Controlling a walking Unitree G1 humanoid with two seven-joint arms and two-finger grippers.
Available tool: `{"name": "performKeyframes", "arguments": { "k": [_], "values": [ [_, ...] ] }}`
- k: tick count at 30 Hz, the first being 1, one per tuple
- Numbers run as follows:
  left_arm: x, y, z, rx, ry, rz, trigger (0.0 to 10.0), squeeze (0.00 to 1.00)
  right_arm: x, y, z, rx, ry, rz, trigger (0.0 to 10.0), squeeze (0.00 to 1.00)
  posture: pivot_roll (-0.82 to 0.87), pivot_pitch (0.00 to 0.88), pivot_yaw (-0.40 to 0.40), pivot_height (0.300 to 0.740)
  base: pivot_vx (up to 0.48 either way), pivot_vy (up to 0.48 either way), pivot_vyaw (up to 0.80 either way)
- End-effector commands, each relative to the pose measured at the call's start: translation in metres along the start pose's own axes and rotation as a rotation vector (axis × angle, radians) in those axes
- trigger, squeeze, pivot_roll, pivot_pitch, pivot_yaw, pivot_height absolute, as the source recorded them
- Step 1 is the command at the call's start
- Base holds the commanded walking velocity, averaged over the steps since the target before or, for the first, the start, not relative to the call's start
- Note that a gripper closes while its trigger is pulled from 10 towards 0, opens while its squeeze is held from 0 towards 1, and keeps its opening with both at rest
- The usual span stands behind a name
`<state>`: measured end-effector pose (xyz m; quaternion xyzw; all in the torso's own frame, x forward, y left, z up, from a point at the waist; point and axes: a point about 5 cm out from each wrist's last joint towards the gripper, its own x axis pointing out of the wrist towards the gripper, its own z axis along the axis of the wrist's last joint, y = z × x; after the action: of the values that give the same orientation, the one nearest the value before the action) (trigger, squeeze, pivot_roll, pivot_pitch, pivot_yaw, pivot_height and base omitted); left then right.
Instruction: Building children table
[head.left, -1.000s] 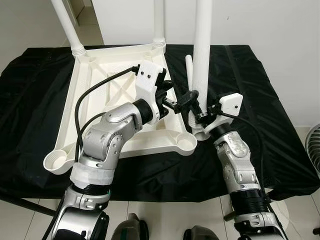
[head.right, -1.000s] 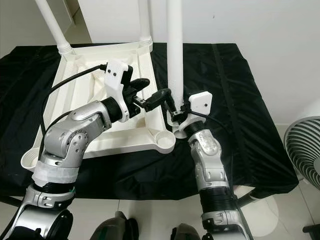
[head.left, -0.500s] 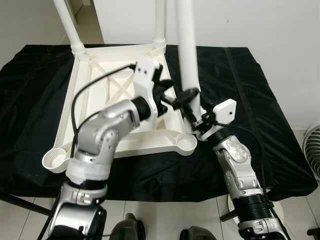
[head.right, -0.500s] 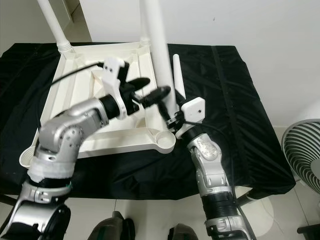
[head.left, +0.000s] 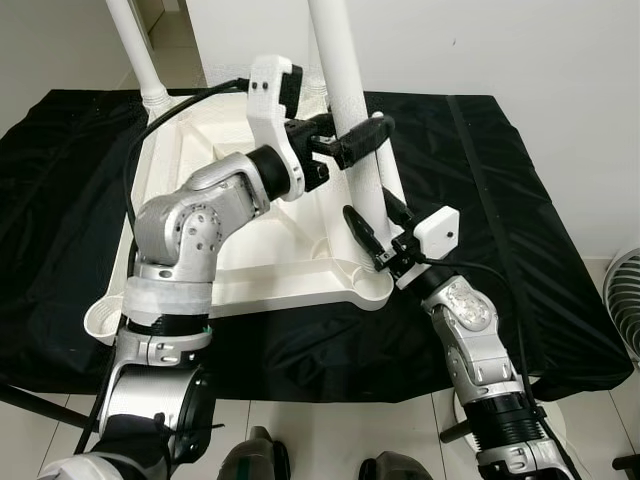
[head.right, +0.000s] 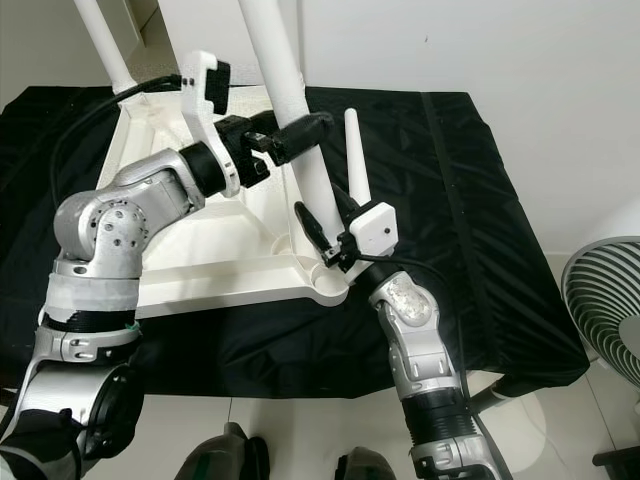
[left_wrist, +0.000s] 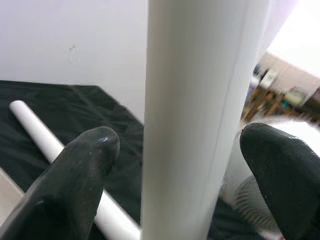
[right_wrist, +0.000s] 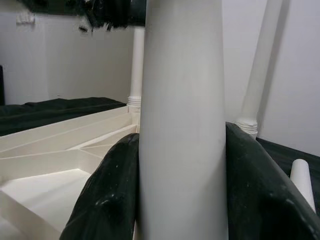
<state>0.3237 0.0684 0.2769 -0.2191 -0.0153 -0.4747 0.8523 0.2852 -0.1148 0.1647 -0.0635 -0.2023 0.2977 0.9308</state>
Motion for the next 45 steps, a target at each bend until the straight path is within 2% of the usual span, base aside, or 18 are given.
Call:
{"name": "performKeyframes", "arguments": {
  "k": [1,2,3,4,5,6,8,22,23,24,25,30,33,39,40,41,42,45],
  "values": [
    [0.001,-0.002,0.004,-0.027,-0.003,-0.018,10.0,0.0,0.0,0.004,0.002,-0.016,-0.014,0.019,10.0,0.0,-0.05,0.0,0.047,0.74,0.0,0.0,0.0],
    [0.001,-0.002,0.004,-0.026,-0.003,-0.02,10.0,0.0,0.0,0.003,0.001,-0.022,-0.013,0.021,10.0,0.0,-0.05,0.0,0.046,0.74,0.0,0.0,0.0],
    [0.0,-0.003,0.003,-0.033,0.001,-0.026,5.1,0.0,0.001,0.003,0.001,-0.029,-0.012,0.021,10.0,0.0,-0.05,0.0,0.044,0.74,0.0,0.0,0.0],
    [0.0,-0.003,0.003,-0.033,0.001,-0.026,5.1,0.0,0.001,0.003,0.001,-0.029,-0.012,0.021,10.0,0.0,-0.05,0.0,0.044,0.74,0.0,0.0,0.0],
    [0.001,-0.003,0.002,-0.035,0.006,-0.029,3.7,0.0,0.001,0.002,0.001,-0.032,-0.011,0.022,10.0,0.0,-0.05,0.0,0.044,0.74,0.0,0.0,0.0],
    [0.001,-0.004,0.001,-0.036,0.012,-0.032,1.0,0.0,0.002,0.001,0.002,-0.034,-0.012,0.021,10.0,0.0,-0.05,0.0,0.042,0.74,0.0,0.0,0.0],
    [0.002,-0.005,0.0,-0.027,0.008,-0.031,0.0,0.0,0.003,0.001,0.002,-0.037,-0.012,0.02,10.0,0.0,-0.05,0.0,0.039,0.74,0.0,0.0,0.0],
    [0.001,-0.001,0.007,0.031,0.0,0.025,0.0,0.0,0.01,-0.006,0.003,-0.038,0.035,-0.024,10.0,0.0,-0.05,0.0,0.021,0.74,0.0,0.0,0.0],
    [0.001,-0.002,0.007,0.059,0.0,0.03,0.4,0.0,0.011,-0.007,0.003,-0.034,0.041,-0.033,10.0,0.96,-0.05,0.0,0.018,0.74,0.0,0.0,0.0],
    [0.001,-0.002,0.007,0.059,0.0,0.03,0.4,0.0,0.011,-0.007,0.003,-0.034,0.041,-0.033,10.0,0.96,-0.05,0.0,0.018,0.74,0.0,0.0,0.0],
    [0.002,-0.003,0.007,0.087,0.011,0.04,10.0,0.0,0.012,-0.008,0.003,-0.029,0.044,-0.035,10.0,1.0,-0.05,0.0,0.017,0.74,0.0,0.0,0.0],
    [0.004,-0.011,0.011,0.097,-0.004,0.033,10.0,0.0,0.017,-0.014,0.002,-0.027,0.086,-0.079,10.0,1.0,-0.05,0.0,0.012,0.74,0.0,0.0,0.0],
    [0.006,-0.013,0.014,0.219,-0.008,0.067,10.0,0.0,0.022,-0.012,-0.004,-0.102,0.193,-0.069,10.0,1.0,-0.05,0.001,0.008,0.74,0.0,0.0,0.0],
    [0.008,-0.014,0.018,0.264,-0.036,0.084,10.0,0.0,0.026,-0.011,-0.006,-0.126,0.246,-0.081,10.0,1.0,-0.05,0.005,-0.002,0.74,0.0,0.0,0.0],
    [0.01,-0.02,0.02,0.324,-0.078,0.046,10.0,0.0,0.03,-0.012,-0.008,-0.086,0.278,-0.082,10.0,0.55,-0.05,0.009,-0.009,0.74,0.0,0.0,0.0],
    [0.01,-0.02,0.02,0.324,-0.078,0.046,10.0,0.0,0.03,-0.012,-0.008,-0.086,0.278,-0.082,10.0,0.55,-0.05,0.009,-0.009,0.74,0.0,0.0,0.0],
    [0.011,-0.023,0.019,0.326,-0.093,0.03,10.0,0.0,0.031,-0.012,-0.007,-0.089,0.281,-0.077,10.0,0.0,-0.05,0.01,-0.01,0.74,0.0,0.0,0.0],
    [0.013,-0.03,0.018,0.315,-0.113,0.007,10.0,0.0,0.034,-0.014,-0.005,-0.116,0.279,-0.081,10.0,0.0,-0.05,0.011,-0.011,0.74,0.0,0.0,0.0]
  ]
}}
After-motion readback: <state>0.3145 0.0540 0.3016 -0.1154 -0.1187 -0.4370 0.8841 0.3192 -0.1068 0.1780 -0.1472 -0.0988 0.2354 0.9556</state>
